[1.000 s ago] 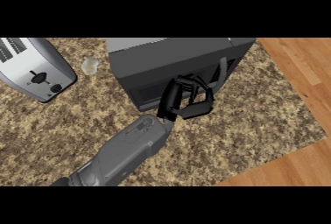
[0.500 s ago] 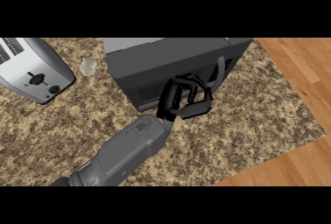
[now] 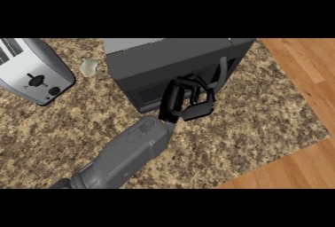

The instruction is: Pick up the milk, place it into the microwave and close the microwave

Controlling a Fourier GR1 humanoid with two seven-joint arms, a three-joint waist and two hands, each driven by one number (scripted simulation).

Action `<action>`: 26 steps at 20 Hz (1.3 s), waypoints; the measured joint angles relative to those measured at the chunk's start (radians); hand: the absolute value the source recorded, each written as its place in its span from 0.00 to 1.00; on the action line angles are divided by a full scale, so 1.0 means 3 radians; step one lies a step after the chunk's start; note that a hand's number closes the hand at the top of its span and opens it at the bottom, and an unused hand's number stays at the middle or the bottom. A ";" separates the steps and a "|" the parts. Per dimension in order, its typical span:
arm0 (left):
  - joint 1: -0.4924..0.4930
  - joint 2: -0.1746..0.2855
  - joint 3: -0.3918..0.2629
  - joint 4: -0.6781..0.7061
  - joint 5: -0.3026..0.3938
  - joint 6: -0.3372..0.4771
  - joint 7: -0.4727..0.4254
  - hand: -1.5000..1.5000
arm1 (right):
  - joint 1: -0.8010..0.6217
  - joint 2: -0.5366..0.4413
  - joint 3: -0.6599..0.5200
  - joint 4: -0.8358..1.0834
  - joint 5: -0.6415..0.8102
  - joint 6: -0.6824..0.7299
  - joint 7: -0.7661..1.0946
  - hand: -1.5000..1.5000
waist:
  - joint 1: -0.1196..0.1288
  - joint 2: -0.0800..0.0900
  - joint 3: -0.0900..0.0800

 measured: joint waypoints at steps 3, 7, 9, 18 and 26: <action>-0.0011 0.0000 -0.0019 0.0013 0.0048 -0.0006 -0.0055 1.00 | -0.0050 -0.0060 -0.0041 0.0042 -0.0008 0.0004 0.0010 0.00 | 0.0001 0.0005 0.0002; -0.0024 0.0000 -0.0044 0.0032 0.0108 -0.0014 -0.0117 1.00 | -0.0107 -0.0120 -0.0089 0.0114 -0.0046 0.0023 0.0017 0.00 | -0.0001 0.0008 0.0007; -0.0032 0.0000 -0.0056 0.0038 0.0137 -0.0016 -0.0147 1.00 | -0.0141 -0.0183 -0.0114 0.0133 -0.0021 0.0032 0.0023 0.00 | 0.0001 0.0012 0.0007; -0.0050 0.0000 -0.0094 0.0068 0.0254 0.0001 -0.0293 1.00 | -0.0257 -0.0413 -0.0252 0.0282 0.0042 0.0078 0.0001 0.00 | -0.0014 0.0022 0.0016; -0.0097 0.0000 -0.0167 0.0090 0.0349 0.0001 -0.0360 1.00 | -0.0354 -0.0463 -0.0275 0.0518 -0.0107 0.0187 0.0003 0.00 | 0.0008 0.0038 0.0023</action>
